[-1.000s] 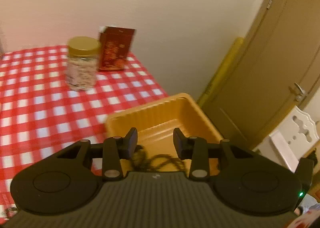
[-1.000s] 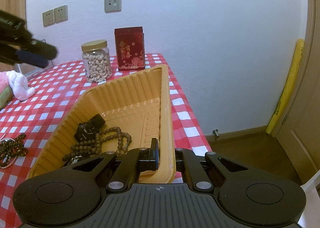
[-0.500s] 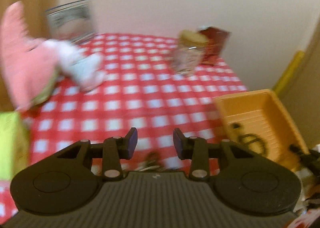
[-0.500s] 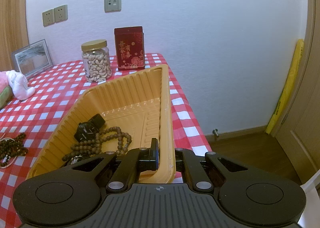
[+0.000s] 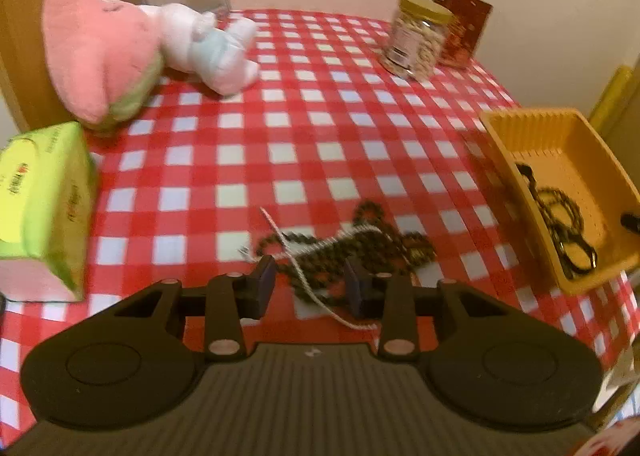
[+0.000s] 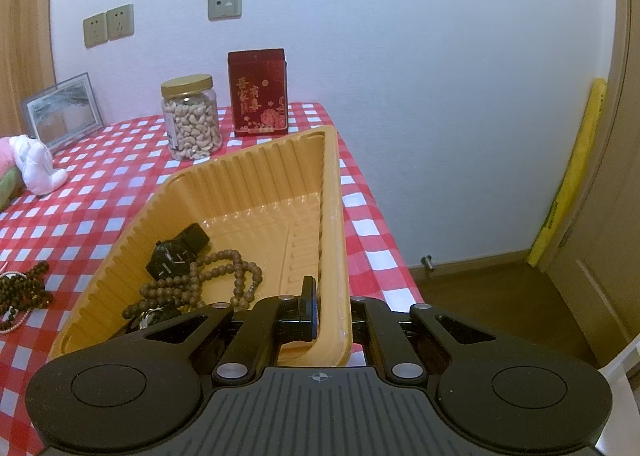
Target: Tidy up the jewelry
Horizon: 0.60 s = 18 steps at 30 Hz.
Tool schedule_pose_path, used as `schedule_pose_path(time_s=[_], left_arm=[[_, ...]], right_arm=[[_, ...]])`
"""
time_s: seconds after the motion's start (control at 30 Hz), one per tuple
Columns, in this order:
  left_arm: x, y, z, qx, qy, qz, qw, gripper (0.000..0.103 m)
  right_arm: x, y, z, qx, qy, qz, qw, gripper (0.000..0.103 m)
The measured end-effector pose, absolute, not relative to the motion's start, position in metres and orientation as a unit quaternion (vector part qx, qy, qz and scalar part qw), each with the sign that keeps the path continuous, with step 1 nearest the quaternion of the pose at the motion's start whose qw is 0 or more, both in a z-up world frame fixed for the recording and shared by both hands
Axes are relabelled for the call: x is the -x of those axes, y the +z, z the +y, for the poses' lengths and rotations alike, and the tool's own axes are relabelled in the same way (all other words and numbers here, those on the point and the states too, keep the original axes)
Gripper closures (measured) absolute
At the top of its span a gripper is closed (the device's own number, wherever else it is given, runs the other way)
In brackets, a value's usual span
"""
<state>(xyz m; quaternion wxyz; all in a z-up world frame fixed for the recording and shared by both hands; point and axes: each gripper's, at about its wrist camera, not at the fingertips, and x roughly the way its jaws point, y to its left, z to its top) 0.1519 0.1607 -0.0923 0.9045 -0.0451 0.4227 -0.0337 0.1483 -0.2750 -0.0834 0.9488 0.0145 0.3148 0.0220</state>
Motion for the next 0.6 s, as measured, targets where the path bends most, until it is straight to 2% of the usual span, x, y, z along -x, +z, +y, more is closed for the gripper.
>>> schedule_pose_path(time_s=[0.37,0.6], left_arm=[[-0.151,-0.116,0.150,0.035,-0.037,0.432,0.900,0.076],[-0.165,-0.118,0.150,-0.020,-0.035,0.418,0.908,0.076]], right_arm=[[-0.147,-0.083,-0.274,-0.014,0.019,0.316,0.948,0.099],[-0.147,-0.083,-0.274,-0.014,0.019,0.317,0.948,0.099]])
